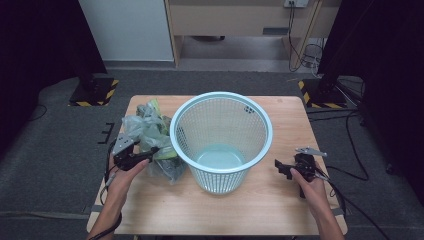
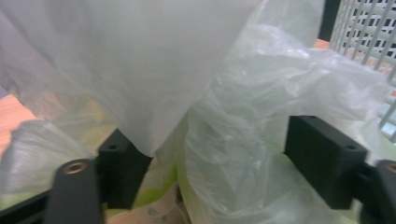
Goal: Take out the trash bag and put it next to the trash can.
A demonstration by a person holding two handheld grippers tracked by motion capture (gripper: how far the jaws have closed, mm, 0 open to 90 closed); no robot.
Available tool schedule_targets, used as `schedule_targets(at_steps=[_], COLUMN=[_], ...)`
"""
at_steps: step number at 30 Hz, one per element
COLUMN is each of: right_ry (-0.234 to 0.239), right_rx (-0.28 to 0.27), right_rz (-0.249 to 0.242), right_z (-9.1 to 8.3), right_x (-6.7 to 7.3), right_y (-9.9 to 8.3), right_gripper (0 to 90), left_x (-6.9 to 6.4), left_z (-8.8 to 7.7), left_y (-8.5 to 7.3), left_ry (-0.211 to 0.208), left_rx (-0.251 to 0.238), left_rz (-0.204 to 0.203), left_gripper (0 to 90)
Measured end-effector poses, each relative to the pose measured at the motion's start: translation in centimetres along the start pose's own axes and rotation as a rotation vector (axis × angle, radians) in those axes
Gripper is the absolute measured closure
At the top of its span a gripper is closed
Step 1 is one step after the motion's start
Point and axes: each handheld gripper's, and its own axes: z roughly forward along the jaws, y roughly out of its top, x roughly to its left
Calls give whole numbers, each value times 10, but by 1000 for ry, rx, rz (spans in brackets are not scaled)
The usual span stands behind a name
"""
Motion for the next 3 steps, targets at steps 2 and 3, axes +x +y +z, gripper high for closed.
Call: schedule_targets(at_steps=[2,3], right_ry=[-10,-18], right_rx=[22,29], right_rz=[-7,-26], right_z=[5,7], right_x=[2,2], right_y=[-3,-5], right_gripper=[70,65], left_x=[0,0], left_z=[0,0], left_y=[-2,-2], left_ry=[6,10], left_rx=[2,1], left_rz=[-9,-9], left_gripper=[185,168])
